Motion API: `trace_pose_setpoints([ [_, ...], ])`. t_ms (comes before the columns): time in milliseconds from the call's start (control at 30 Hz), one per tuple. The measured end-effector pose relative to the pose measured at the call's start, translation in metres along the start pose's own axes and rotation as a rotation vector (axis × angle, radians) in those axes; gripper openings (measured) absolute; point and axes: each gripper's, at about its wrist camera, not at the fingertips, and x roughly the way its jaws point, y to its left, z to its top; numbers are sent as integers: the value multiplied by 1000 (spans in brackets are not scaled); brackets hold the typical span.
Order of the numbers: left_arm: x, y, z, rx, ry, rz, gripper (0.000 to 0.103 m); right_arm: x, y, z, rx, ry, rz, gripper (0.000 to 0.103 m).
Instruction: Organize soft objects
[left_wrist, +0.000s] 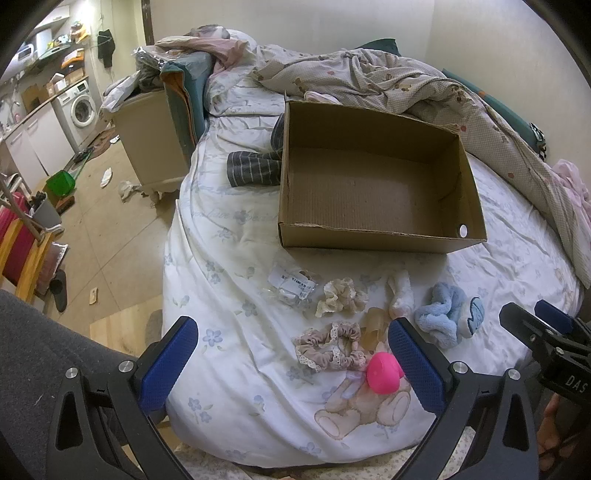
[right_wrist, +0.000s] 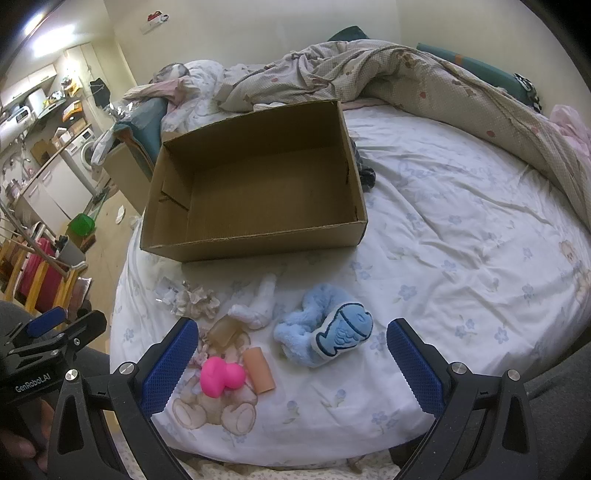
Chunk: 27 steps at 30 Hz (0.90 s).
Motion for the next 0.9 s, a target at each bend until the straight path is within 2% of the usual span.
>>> trace_pose_setpoints([
  [167,0,1,-1,-4,3,0,103,0,0,1,0,10,6,103],
  [367,1,3,-1,-17,23,-2,103,4,-5,3,44,75,52,103],
  [667,8,17,19,-76,97,28,103,31,-32,19,189,291,144,103],
  [800,12,27,26,-112,117,38,103,56,-48,26,229,401,136,103],
  [900,20,34,30,-147,151,38,103,78,-52,23,254,456,89,103],
])
